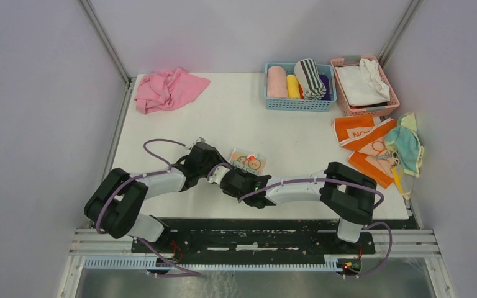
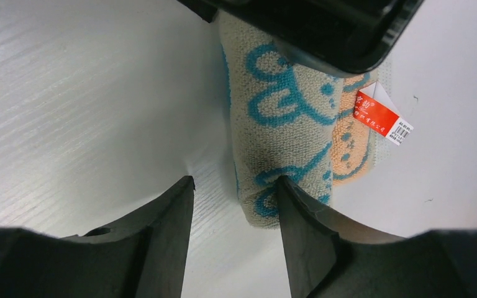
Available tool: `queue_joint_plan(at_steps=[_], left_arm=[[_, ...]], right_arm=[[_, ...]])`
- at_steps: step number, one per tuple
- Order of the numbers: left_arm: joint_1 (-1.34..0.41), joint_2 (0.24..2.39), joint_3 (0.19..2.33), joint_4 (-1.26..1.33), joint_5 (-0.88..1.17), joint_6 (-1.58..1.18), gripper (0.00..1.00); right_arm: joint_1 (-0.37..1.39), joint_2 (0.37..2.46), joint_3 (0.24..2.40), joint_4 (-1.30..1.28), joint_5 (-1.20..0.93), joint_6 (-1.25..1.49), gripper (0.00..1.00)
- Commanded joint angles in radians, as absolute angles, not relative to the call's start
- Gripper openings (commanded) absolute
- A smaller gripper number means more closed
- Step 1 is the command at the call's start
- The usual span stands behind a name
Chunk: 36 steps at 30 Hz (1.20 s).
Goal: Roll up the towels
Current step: Roll the towel at the center of the board.
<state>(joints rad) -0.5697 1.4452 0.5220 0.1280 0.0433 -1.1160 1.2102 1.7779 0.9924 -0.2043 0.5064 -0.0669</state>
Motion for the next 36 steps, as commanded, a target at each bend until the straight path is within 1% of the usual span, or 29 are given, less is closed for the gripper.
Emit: queue_joint_plan(at_steps=[1,6,12,16,22,25,33,35,36], left_arm=[[-0.574,1.481,0.518,-0.004,-0.022,-1.093,0.57],[-0.574,1.489,0.531,-0.020,-0.030,-1.087,0.57],[-0.574,1.495,0.551,-0.045,-0.044,-1.079,0.57],[-0.573,1.515,0.571,-0.058,-0.047,-1.069,0.58],[-0.572,1.536,0.587,-0.069,-0.043,-1.056,0.58],[-0.572,1.540,0.591,-0.071,-0.042,-1.053,0.58],[-0.571,1.550,0.592,-0.070,-0.038,-1.037,0.58],[-0.569,1.554,0.594,-0.070,-0.037,-1.030,0.58],[-0.568,1.555,0.595,-0.070,-0.037,-1.027,0.58]], right_arm=[[1.206,1.752,0.964,-0.186,0.521,-0.107,0.59],[1.199,1.636,0.967,-0.197,0.420,-0.186,0.64],[1.128,1.602,0.979,-0.225,0.308,-0.225,0.66],[1.115,1.623,0.973,-0.217,0.257,-0.255,0.69],[1.092,1.711,0.976,-0.184,0.223,-0.274,0.70],[1.084,1.765,0.985,-0.171,0.217,-0.275,0.69],[1.043,1.866,0.982,-0.116,0.297,-0.276,0.64],[1.031,1.883,0.986,-0.118,0.301,-0.280,0.60],[1.023,1.893,0.993,-0.127,0.296,-0.278,0.56]])
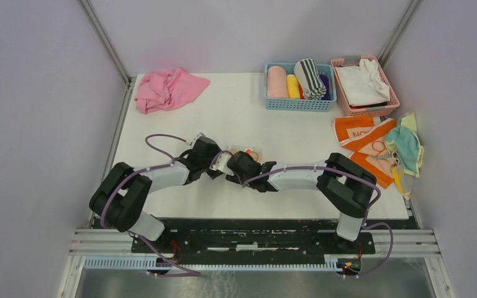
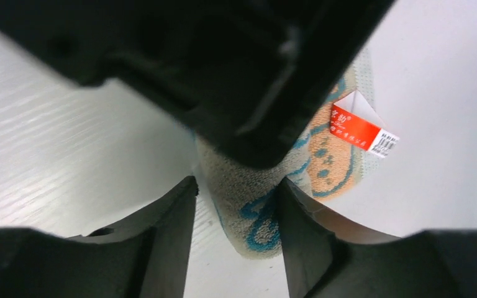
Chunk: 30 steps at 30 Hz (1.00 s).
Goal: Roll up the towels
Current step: Roll the towel at the center of the board.
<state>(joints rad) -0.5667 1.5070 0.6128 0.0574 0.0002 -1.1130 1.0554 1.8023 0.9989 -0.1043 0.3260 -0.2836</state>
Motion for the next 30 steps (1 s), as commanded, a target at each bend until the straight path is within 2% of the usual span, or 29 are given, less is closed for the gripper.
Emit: queue_joint_plan(at_steps=[1,4,5,6,8,11,15,23,30], left_arm=[[-0.566,1.558,0.596,-0.070,-0.037,-1.025,0.58],[-0.556,1.553,0.597,-0.074,-0.031,-1.013,0.59],[-0.552,1.546,0.596,-0.079,-0.031,-1.009,0.59],[-0.548,1.531,0.595,-0.086,-0.031,-1.004,0.60],[-0.542,1.489,0.592,-0.109,-0.042,-0.995,0.63],[-0.539,1.392,0.584,-0.143,-0.069,-0.979,0.70],[-0.535,1.256,0.565,-0.205,-0.094,-0.974,0.77],[-0.530,0.956,0.461,-0.284,-0.121,-1.044,0.85],[-0.529,0.821,0.387,-0.342,-0.125,-1.105,0.88]], right_arm=[[1.015,1.903,1.003,-0.144,0.279,-0.273,0.47],[1.006,1.908,1.032,-0.193,0.218,-0.251,0.19],[1.006,1.901,1.041,-0.214,0.184,-0.242,0.12],[1.006,1.889,1.051,-0.237,0.121,-0.228,0.05],[1.003,1.867,1.089,-0.307,-0.011,-0.190,0.01],[0.985,1.853,1.163,-0.393,-0.210,-0.097,0.00],[0.941,1.871,1.237,-0.425,-0.370,0.081,0.00],[0.777,2.032,1.277,-0.275,-0.773,0.460,0.00],[0.717,2.145,1.300,-0.191,-0.871,0.627,0.00]])
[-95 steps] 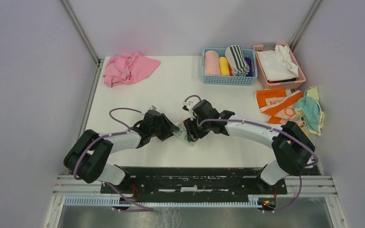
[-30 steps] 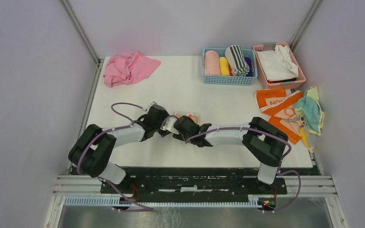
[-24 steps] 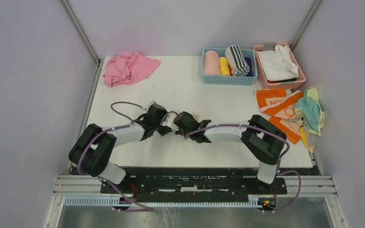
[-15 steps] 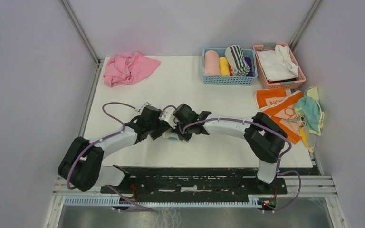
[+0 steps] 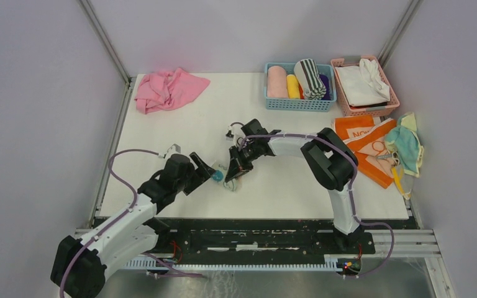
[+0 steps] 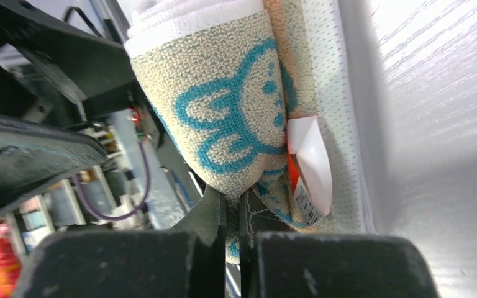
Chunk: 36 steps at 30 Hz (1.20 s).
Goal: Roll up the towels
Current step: Roll the towel at the center of the board.
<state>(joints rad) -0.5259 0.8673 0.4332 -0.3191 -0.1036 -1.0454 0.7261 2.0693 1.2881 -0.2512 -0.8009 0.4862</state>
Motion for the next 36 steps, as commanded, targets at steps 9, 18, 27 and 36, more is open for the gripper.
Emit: queue_joint_plan(at_steps=[9,18,27,36], left_arm=[[-0.461,0.989,0.339,0.024,0.003,-1.145,0.91],[-0.429,1.231,0.359,0.243,0.076,-1.154,0.84],[-0.431,1.402,0.338,0.360,0.097,-1.182,0.60],[-0.438,1.436,0.404,0.159,0.024,-1.165,0.36]], right_arm=[[0.665,2.216,1.267,-0.126,-0.907,0.709,0.01],[0.649,2.270,1.252,-0.119,-0.908,0.701,0.03],[0.649,2.225,1.250,-0.128,-0.871,0.664,0.17],[0.681,1.878,1.198,-0.302,-0.581,0.405,0.50]])
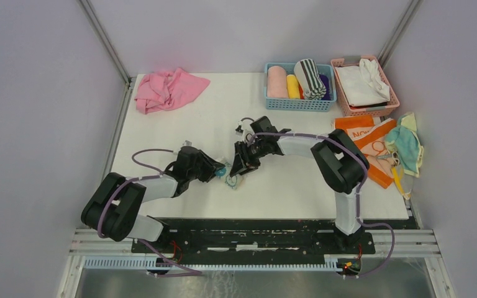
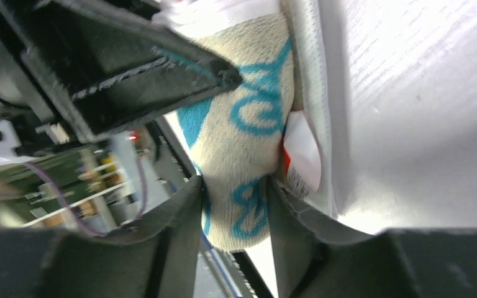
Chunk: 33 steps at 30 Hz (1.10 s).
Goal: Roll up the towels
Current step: Roll the towel at the center of the board.
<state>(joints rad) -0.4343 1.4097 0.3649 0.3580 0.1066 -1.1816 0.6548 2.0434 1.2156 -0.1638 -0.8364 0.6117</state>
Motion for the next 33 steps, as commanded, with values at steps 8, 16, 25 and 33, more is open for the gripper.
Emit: queue_joint_plan(at_steps=[8,16,25,33], left_arm=[[-0.467,1.424,0.496,-0.039,-0.068,-1.144,0.36],[-0.488,1.432,0.574,-0.152,-0.091,-1.147,0.36],[-0.491,1.443,0.588,-0.167,-0.084,-1.160,0.36],[-0.493,1.465,0.602,-0.166,-0.074,-1.161,0.36]], right_arm=[[0.921,1.622,1.197,-0.400,0.024,0.103,0.70],[1.158,1.687,1.165,-0.216,0.351,-0.054,0.76],[1.207,1.823,1.129,-0.017,0.394,-0.148,0.77],[1.204,1.944,1.127,0.013,0.414,-0.141,0.75]])
